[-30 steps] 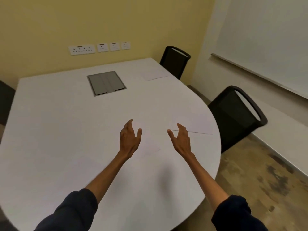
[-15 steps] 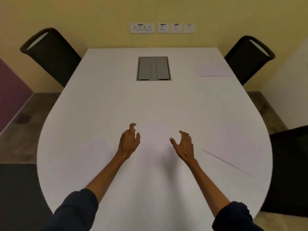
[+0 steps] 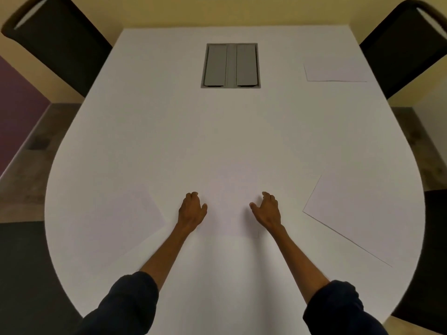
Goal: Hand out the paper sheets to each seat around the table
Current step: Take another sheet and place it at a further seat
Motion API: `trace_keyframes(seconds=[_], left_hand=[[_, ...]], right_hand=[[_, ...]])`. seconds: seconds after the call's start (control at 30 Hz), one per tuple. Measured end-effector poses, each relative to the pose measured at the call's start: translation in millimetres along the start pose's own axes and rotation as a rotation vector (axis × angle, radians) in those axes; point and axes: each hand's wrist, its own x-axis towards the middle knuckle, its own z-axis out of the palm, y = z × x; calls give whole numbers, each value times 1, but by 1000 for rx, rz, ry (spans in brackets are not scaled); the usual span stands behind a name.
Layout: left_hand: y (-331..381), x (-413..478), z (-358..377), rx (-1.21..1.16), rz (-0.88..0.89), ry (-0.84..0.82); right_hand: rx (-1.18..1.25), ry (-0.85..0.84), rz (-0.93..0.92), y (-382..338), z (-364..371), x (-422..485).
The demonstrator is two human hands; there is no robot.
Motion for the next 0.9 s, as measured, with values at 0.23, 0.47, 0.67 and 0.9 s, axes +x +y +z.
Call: trace_keyframes(seconds=[0.23,0.47,0.67,0.9], left_hand=[[9,24,29,-137,-101,4],[16,34,46,-223,-229,87],[17,39,50,-259,-292,141],[19,46,52,-350,-310,149]], right_hand=[[45,39,63,8,24,20],[178,90,136,-2,42,27],[136,144,164,-7,53,27],[-79,188,176,-16,62,23]])
